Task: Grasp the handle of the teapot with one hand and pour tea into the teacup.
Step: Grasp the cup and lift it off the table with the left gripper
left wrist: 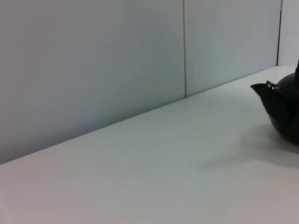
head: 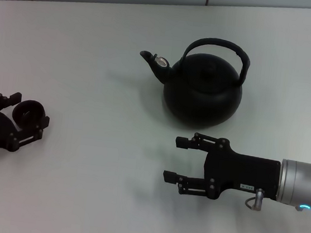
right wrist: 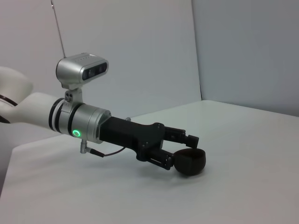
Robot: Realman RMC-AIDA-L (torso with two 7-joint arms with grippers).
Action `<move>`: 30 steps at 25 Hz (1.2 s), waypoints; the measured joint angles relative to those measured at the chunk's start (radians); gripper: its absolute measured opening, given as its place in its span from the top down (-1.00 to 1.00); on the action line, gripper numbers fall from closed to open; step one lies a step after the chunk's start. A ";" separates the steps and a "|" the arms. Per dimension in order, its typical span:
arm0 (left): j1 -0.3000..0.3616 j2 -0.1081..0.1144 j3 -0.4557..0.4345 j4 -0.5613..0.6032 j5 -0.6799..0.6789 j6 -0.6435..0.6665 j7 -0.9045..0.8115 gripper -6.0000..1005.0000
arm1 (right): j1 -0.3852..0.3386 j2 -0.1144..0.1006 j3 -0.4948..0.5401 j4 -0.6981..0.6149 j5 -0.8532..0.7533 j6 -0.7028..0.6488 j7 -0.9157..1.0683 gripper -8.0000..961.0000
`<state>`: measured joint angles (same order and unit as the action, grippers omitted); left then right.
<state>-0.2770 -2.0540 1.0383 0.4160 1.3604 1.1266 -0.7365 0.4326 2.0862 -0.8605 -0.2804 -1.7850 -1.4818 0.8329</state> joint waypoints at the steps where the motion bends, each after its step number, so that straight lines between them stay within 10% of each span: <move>1: 0.000 0.000 -0.002 0.000 0.002 -0.003 0.000 -0.65 | 0.000 0.000 0.000 0.000 0.000 0.000 0.000 -0.65; 30: -0.005 -0.003 0.024 0.004 0.013 -0.056 0.003 -0.62 | 0.002 0.000 0.000 0.000 -0.002 -0.008 0.000 -0.65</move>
<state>-0.2820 -2.0571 1.0627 0.4198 1.3738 1.0709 -0.7337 0.4344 2.0862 -0.8605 -0.2807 -1.7868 -1.4897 0.8330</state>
